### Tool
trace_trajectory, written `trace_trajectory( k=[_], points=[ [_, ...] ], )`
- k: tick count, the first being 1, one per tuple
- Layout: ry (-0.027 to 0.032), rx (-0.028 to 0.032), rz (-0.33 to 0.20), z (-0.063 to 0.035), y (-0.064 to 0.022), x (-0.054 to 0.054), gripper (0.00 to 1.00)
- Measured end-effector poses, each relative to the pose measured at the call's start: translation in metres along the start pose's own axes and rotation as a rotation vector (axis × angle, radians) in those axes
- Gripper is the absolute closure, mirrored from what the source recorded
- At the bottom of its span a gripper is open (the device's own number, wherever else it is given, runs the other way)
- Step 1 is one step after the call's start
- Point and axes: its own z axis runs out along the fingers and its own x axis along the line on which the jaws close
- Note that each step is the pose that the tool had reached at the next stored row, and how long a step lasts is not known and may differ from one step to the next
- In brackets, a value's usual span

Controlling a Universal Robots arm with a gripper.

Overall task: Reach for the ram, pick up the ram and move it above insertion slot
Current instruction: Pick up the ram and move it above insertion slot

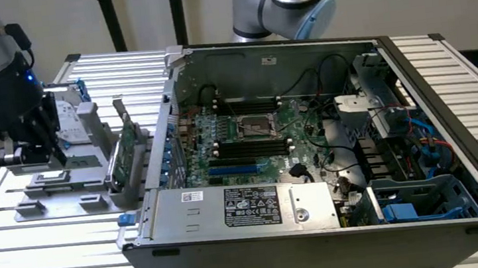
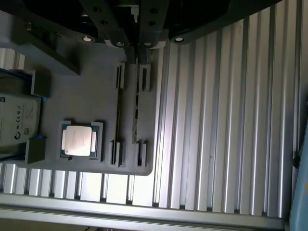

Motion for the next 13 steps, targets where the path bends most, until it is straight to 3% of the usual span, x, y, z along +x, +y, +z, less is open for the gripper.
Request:
trace_trajectory(
  k=[13],
  points=[
    [-0.0096, -0.0076, 0.0, -0.0609, -0.0577, 0.002, 0.86]
  ],
)
